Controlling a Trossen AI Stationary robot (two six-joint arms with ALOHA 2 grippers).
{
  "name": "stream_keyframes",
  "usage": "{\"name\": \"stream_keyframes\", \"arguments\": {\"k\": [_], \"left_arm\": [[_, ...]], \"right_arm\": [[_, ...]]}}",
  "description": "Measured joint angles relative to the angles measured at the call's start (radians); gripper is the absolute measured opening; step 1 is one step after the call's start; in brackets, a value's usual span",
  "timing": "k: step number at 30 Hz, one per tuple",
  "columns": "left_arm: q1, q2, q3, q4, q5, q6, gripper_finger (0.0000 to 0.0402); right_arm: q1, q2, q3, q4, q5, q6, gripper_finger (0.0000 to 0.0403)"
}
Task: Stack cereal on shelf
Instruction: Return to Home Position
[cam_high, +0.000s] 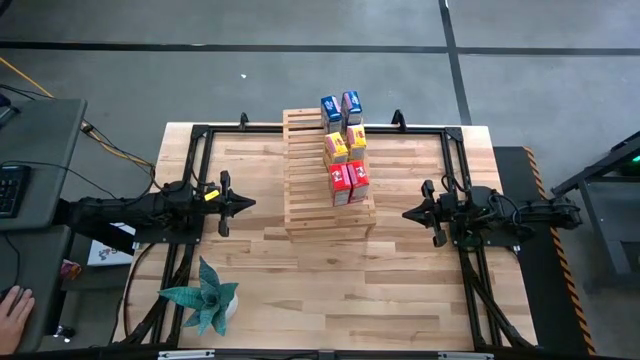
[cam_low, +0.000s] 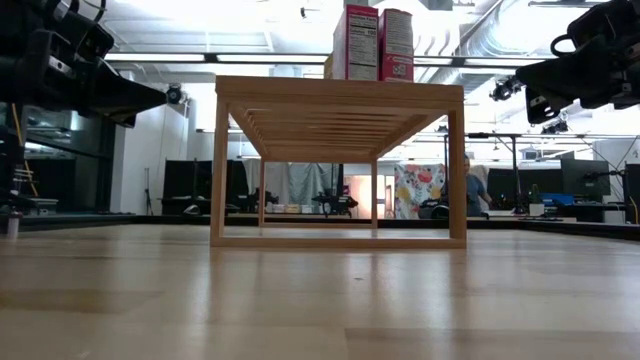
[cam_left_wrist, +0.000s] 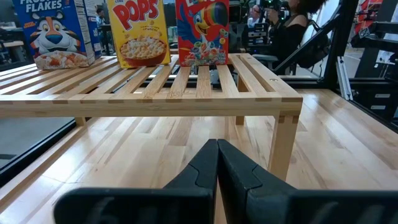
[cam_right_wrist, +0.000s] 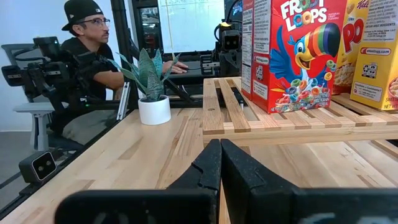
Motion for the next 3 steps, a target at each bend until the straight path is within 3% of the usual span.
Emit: {"name": "stream_keyframes", "arguments": {"k": [3], "left_arm": [[0.000,0.000,0.000,0.000,0.000,0.000,0.0001]], "right_arm": [[0.000,0.000,0.000,0.000,0.000,0.000,0.0000]]}}
